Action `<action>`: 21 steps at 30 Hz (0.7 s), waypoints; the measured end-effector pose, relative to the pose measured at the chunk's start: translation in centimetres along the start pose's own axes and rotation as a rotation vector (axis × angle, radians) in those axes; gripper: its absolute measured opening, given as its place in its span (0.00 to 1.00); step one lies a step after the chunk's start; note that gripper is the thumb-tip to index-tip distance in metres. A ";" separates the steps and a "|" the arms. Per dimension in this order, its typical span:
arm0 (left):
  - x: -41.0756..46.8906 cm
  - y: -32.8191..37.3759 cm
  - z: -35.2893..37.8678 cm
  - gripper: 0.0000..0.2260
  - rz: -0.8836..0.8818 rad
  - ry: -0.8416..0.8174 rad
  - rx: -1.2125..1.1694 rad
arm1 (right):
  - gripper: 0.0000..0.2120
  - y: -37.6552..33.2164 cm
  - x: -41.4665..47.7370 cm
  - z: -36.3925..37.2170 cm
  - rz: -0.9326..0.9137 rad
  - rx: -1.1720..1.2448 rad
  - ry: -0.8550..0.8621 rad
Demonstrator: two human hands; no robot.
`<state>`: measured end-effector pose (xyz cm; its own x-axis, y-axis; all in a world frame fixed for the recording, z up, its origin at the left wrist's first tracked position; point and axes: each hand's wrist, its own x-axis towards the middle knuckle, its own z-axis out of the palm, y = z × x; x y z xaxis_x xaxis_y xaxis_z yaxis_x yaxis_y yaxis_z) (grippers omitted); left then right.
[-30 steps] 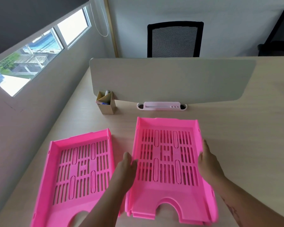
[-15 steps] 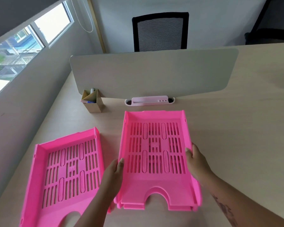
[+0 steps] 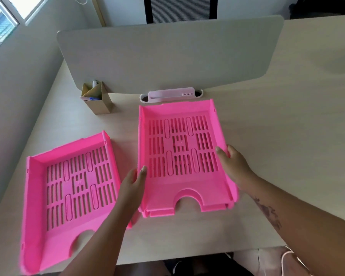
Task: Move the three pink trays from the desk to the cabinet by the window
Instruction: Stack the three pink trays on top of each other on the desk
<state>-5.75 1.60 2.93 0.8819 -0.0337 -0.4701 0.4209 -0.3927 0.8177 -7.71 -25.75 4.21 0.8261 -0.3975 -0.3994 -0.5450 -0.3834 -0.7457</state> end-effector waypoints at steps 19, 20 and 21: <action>-0.6 0.0 -6.3 0.20 0.251 0.265 0.161 | 0.26 -3.4 -3.3 5.3 -0.507 -0.390 0.395; -0.6 -0.4 -7.8 0.19 0.253 0.323 0.203 | 0.25 -4.8 -3.6 6.8 -0.569 -0.387 0.332; -0.5 -1.0 -9.3 0.18 0.253 0.389 0.254 | 0.24 -6.4 -4.2 8.5 -0.628 -0.384 0.254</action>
<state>-4.65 10.51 5.43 0.9832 0.1685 -0.0705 0.1623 -0.6283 0.7609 -6.46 -14.54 6.11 0.9635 -0.1713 0.2058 -0.0355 -0.8434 -0.5361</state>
